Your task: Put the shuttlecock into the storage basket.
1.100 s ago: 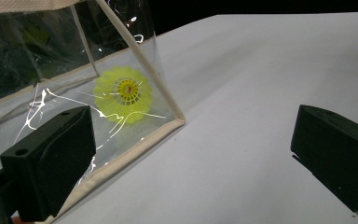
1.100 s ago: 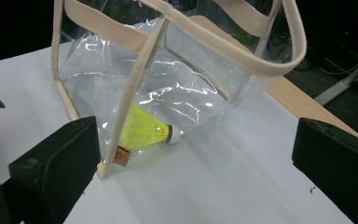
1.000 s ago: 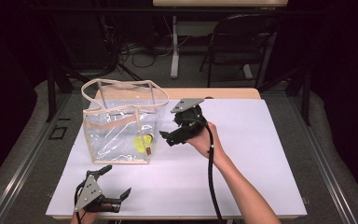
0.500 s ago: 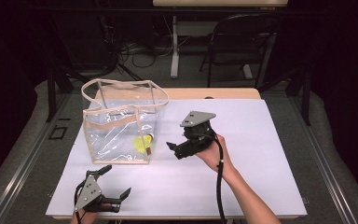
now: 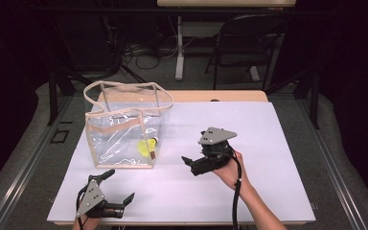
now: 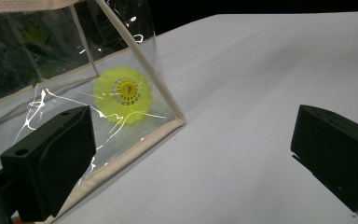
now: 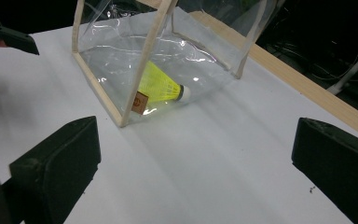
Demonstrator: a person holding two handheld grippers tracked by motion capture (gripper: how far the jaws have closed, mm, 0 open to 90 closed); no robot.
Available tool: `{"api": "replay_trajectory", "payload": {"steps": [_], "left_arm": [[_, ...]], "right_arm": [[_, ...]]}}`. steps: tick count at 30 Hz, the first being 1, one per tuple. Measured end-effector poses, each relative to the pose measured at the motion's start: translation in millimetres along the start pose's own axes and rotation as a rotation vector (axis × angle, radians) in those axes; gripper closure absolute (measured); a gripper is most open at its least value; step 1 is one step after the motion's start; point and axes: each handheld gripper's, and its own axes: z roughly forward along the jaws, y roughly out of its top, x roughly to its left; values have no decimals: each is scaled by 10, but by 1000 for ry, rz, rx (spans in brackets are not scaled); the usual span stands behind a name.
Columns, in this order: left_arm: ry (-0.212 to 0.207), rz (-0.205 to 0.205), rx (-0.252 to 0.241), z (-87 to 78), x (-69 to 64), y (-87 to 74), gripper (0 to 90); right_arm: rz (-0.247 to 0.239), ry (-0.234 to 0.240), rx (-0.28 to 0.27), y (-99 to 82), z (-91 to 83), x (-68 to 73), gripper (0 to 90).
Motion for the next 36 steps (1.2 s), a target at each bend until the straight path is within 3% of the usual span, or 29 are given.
{"api": "replay_trajectory", "payload": {"steps": [17, 36], "left_arm": [[0, 1, 3, 6, -4, -1, 0], [-1, 1, 3, 12, -4, -2, 0]], "right_arm": [[5, -52, -13, -524, -274, 16, 9], [20, -72, -48, -920, -465, 58, 0]]}}
